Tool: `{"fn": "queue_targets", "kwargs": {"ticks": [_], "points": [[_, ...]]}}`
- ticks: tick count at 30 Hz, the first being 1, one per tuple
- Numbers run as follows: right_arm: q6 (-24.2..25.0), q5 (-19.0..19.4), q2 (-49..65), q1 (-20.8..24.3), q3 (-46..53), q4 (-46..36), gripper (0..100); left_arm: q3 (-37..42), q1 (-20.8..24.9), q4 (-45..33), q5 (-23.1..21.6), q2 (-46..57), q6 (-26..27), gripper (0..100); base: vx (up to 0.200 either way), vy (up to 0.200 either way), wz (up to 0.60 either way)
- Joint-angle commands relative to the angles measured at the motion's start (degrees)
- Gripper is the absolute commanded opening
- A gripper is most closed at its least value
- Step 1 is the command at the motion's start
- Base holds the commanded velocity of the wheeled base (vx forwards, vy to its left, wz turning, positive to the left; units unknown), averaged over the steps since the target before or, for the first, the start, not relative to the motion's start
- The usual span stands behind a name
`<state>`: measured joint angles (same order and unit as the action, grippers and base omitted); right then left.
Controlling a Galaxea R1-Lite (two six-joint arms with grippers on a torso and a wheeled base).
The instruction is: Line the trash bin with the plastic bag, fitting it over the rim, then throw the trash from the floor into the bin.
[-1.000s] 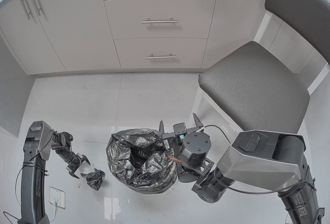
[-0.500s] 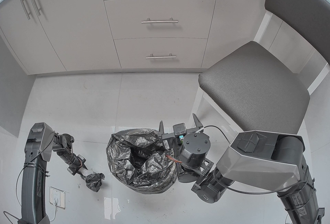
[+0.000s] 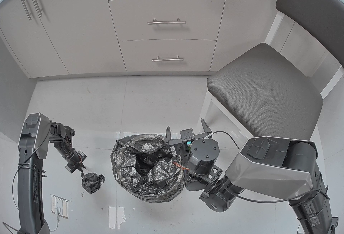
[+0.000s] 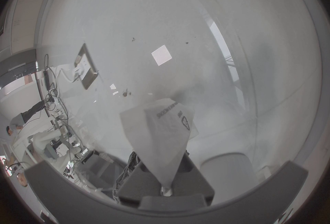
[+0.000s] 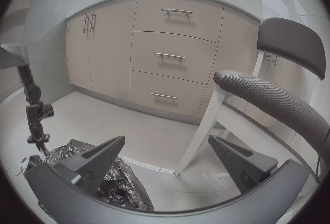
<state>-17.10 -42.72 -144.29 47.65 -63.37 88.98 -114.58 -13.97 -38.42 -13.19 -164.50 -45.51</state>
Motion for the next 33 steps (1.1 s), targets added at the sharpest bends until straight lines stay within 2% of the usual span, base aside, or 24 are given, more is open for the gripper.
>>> {"fn": "queue_targets", "kwargs": {"ticks": [1,9,14,15,16,17,19,20,21,24,25,27,30,33], "points": [[0.0,0.0,0.5,0.0,0.1,1.0,100,0.0,1.1,-9.4,-0.7,14.1,0.1,0,0.0,0.0,0.0],[0.0,0.0,1.6,0.0,0.3,1.0,100,0.0,4.2,-18.1,-4.5,28.4,0.7,0,0.0,0.0,0.0],[0.0,0.0,3.0,0.0,0.6,1.0,100,0.0,10.8,-22.9,-4.7,38.1,3.1,0,0.0,0.0,0.0],[0.0,0.0,3.0,0.0,0.6,1.0,100,0.0,11.0,-23.1,-4.7,38.4,3.1,0,0.0,0.0,0.0],[0.0,0.0,3.4,0.0,0.7,1.0,100,0.0,14.3,-25.4,-4.6,40.7,3.4,0,0.0,0.0,0.0],[0.0,0.0,3.5,0.0,0.7,1.0,100,0.0,15.8,-26.4,-4.5,41.5,3.5,0,0.0,0.0,0.0],[0.0,0.0,3.7,0.0,0.7,1.0,100,0.0,17.5,-27.3,-4.5,42.3,3.5,0,0.0,0.0,0.0],[0.0,0.0,3.9,0.0,0.4,1.0,100,0.0,20.9,-28.6,-4.3,43.0,3.6,0,0.0,0.0,0.0],[0.0,0.0,4.2,-0.1,0.3,1.0,100,0.0,22.1,-28.7,-4.2,43.0,3.6,0,0.0,0.0,0.0],[0.0,0.0,4.3,-0.1,0.3,1.0,100,0.0,22.2,-28.8,-4.2,43.0,3.6,0,0.0,0.0,0.0],[0.0,0.0,5.9,-0.9,0.3,1.0,100,0.0,26.4,-28.6,-4.0,42.7,4.1,0,0.0,0.0,0.0],[0.0,0.0,7.4,-1.7,0.3,1.0,100,0.0,29.1,-28.6,-3.9,42.2,5.8,0,0.0,0.0,0.0],[0.0,0.0,8.1,-2.4,0.3,1.0,100,0.0,31.5,-28.5,-2.4,41.4,7.5,0,0.0,0.0,0.0],[0.0,0.0,10.1,-3.7,0.2,1.0,100,0.0,35.6,-28.4,1.5,39.0,11.0,0,0.0,0.0,0.0]]}}
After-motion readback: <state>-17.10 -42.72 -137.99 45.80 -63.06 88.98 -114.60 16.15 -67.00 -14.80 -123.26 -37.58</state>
